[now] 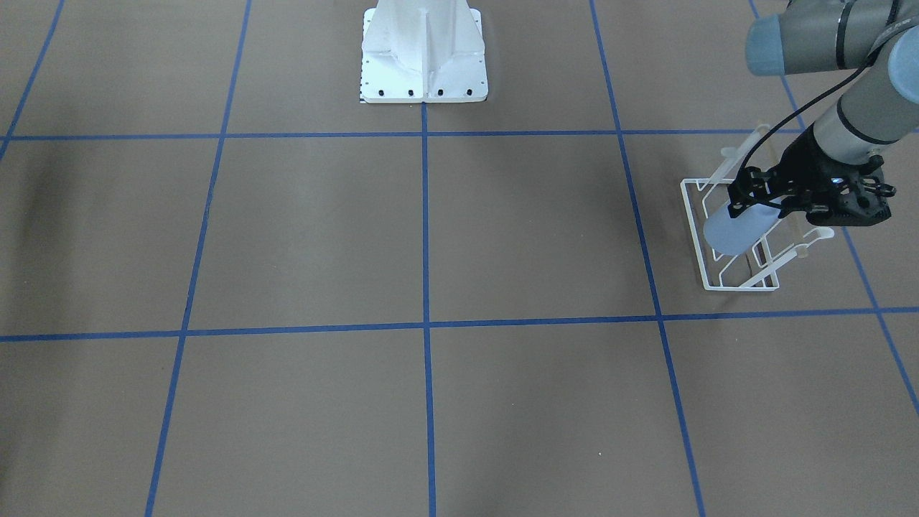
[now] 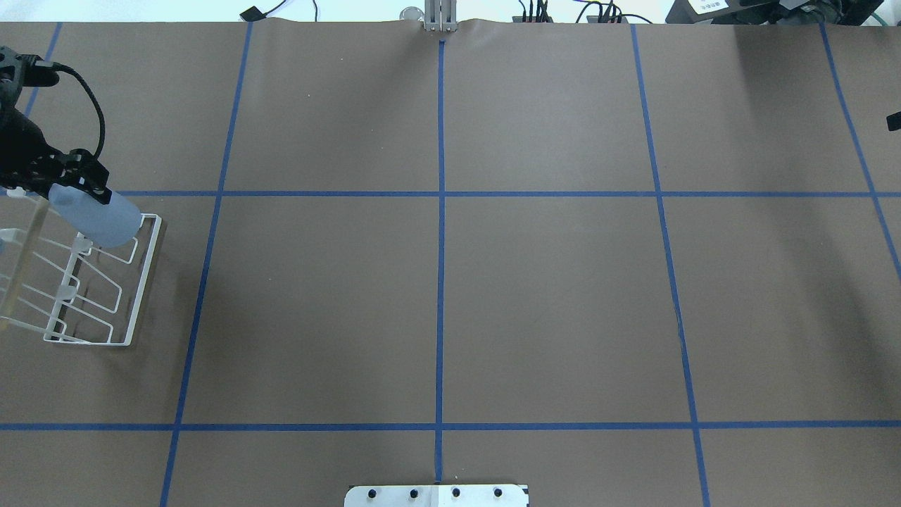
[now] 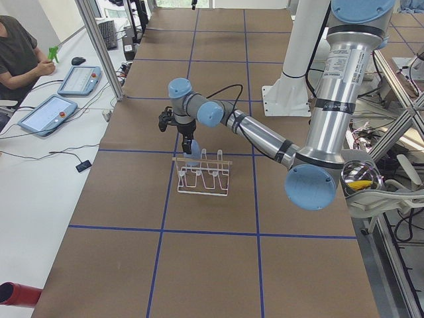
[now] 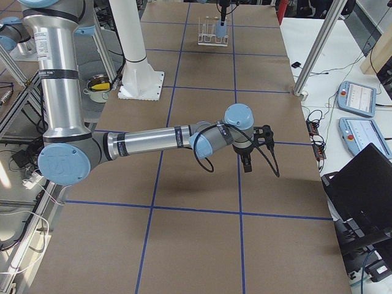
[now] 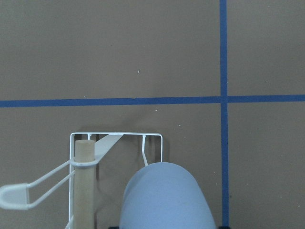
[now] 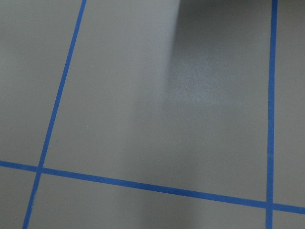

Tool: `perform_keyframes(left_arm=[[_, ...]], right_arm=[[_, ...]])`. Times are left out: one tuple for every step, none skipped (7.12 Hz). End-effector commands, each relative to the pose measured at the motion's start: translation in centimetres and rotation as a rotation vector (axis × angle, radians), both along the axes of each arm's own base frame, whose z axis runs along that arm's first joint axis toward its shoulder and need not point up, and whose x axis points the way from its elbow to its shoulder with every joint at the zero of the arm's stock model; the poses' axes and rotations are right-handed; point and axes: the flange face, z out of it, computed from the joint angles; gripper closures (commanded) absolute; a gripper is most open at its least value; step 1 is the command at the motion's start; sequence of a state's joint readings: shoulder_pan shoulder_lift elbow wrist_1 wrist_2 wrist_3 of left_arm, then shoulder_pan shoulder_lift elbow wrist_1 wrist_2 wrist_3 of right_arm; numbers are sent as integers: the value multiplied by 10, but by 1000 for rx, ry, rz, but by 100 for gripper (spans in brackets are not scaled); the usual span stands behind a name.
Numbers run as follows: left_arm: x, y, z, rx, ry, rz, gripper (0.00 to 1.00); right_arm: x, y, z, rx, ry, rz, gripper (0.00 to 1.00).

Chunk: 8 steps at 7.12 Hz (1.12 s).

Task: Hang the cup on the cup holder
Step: 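Lower the cup onto the rack hook and open the left gripper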

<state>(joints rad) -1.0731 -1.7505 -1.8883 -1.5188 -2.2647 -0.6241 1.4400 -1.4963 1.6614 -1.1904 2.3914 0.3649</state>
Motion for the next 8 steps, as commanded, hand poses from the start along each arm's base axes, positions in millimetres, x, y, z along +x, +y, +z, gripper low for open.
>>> perform_keyframes(left_arm=[[3,0,4,-11,-1,4,3],[3,2,-2,-7,12,9,3],[-3,8,-13,23,25,11,3],[-28,12,-16,114,23,53,3],[-74,12,8,178,-1,74,3],[-122,10,36,228,-33,93,3],[-176,6,81,245,-63,102,3],[-207,5,123,207,-78,93,2]], right_arm=[[-1,0,0,0,0,-1,0],[-1,-1,0,0,0,-1,0],[-1,-1,0,0,-1,-2,0],[-1,0,1,-5,-3,-3,0],[-3,0,2,-5,-2,-10,0],[-7,0,4,-30,2,-18,0],[-6,0,7,-35,12,-30,0],[0,1,9,-43,22,-36,0]])
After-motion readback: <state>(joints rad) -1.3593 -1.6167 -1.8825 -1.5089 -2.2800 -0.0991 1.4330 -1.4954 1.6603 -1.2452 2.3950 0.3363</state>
